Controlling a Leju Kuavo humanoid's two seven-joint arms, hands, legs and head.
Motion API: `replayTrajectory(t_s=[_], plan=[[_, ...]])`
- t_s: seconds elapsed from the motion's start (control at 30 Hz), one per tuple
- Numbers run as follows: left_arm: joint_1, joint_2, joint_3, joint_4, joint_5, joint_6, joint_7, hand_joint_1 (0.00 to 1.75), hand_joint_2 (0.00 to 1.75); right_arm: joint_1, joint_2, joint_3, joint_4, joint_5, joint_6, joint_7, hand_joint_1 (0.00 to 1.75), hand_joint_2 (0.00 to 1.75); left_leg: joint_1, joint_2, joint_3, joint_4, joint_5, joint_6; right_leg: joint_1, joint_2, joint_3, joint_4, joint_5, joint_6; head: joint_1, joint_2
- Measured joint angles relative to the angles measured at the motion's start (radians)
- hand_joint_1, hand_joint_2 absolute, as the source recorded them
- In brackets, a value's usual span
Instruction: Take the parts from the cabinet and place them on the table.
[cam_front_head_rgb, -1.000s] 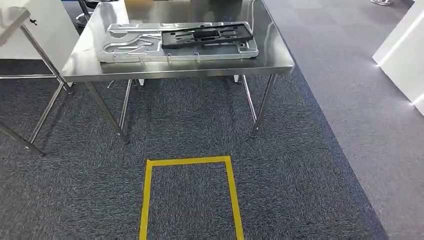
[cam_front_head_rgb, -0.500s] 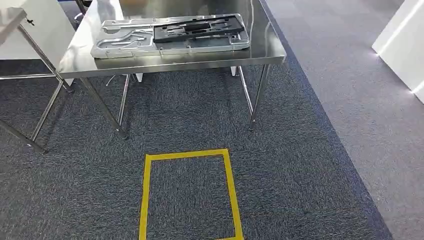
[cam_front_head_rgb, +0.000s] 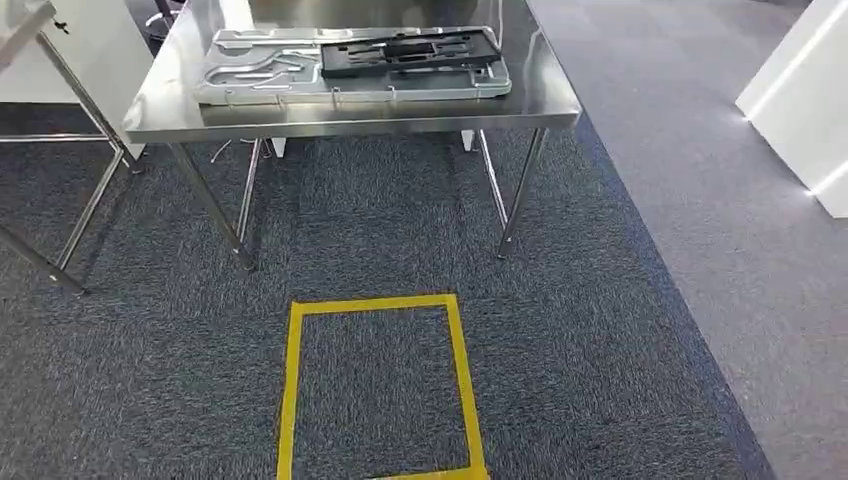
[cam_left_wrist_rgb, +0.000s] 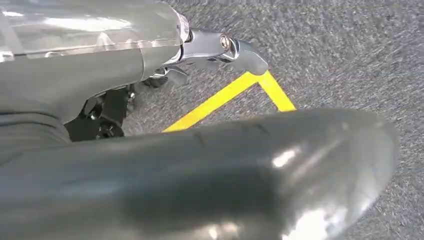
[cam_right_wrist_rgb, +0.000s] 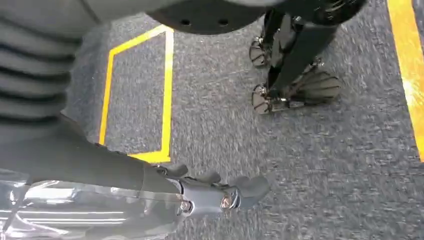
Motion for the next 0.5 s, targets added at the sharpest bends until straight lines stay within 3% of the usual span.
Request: replayTrajectory(t_s=[0.03, 0.07, 0.1, 0.13, 0.2, 0.23, 0.27, 0.5], plan=[[0.0, 0.0, 0.0, 0.0, 0.0, 0.0, 0.0, 0.0, 0.0, 0.0, 0.0, -0.001, 0.0, -0.001, 0.0, 0.005, 0.0, 1.75, -0.001, 0.0, -0.004, 0.0, 0.002, 0.003, -0.002, 0.0, -0.035, 0.077, -0.029, 0.005, 0.0, 0.0], [0.0, 0.0, 0.0, 0.0, 0.0, 0.002, 0.003, 0.0, 1.75, 0.001, 0.0, -0.003, 0.0, -0.004, -0.003, 0.01, 0.0, 1.75, -0.001, 0.0, -0.005, 0.001, 0.002, 0.003, -0.004, 0.0, -0.05, 0.114, -0.031, 0.01, 0.0, 0.0], [0.001, 0.0, 0.001, 0.0, 0.0, 0.004, 0.005, 0.0, 1.75, 0.002, 0.0, -0.006, 0.0, -0.008, -0.005, 0.018, 0.0, 1.75, -0.001, 0.0, -0.005, 0.001, 0.002, 0.003, -0.008, 0.0, -0.04, 0.096, -0.009, 0.016, 0.0, 0.0], [0.001, 0.0, 0.001, 0.0, 0.0, 0.006, 0.009, 0.0, 1.75, 0.001, 0.0, -0.008, 0.0, -0.009, -0.008, 0.026, 0.0, 0.0, 0.0, -0.001, -0.004, 0.003, 0.002, 0.003, -0.013, 0.0, -0.01, 0.04, 0.028, 0.022, 0.0, 0.0], [0.0, -0.001, 0.002, 0.0, 0.0, 0.013, 0.013, 0.0, 1.75, -0.001, 0.0, -0.01, 0.0, -0.013, -0.011, 0.027, 0.0, 0.0, 0.002, -0.002, -0.003, 0.01, -0.002, -0.002, -0.025, -0.001, 0.084, -0.144, 0.114, 0.032, 0.0, 0.0], [0.0, 0.0, 0.002, 0.0, 0.0, 0.018, 0.016, 0.0, 1.75, -0.002, 0.003, -0.011, 0.0, -0.016, -0.01, 0.026, 0.0, 0.0, -0.004, -0.003, -0.008, 0.018, -0.006, -0.008, -0.026, 0.001, 0.108, -0.198, 0.104, 0.036, 0.0, 0.0], [0.0, 0.0, 0.001, 0.0, 0.0, 0.021, 0.018, 0.0, 1.75, -0.004, 0.003, -0.015, 0.0, -0.018, -0.008, 0.024, 0.0, 1.75, -0.007, -0.004, -0.011, 0.026, -0.011, -0.013, -0.021, 0.008, 0.104, -0.201, 0.116, 0.01, 0.0, 0.0], [0.004, 0.0, -0.023, 0.0, 0.0, 0.034, 0.036, 0.0, 1.75, -0.001, 0.003, -0.016, -0.001, -0.036, -0.002, 0.025, 0.0, 1.75, -0.003, -0.003, -0.013, 0.018, -0.004, -0.026, -0.01, 0.007, 0.1, -0.199, 0.112, 0.001, 0.0, 0.0]])
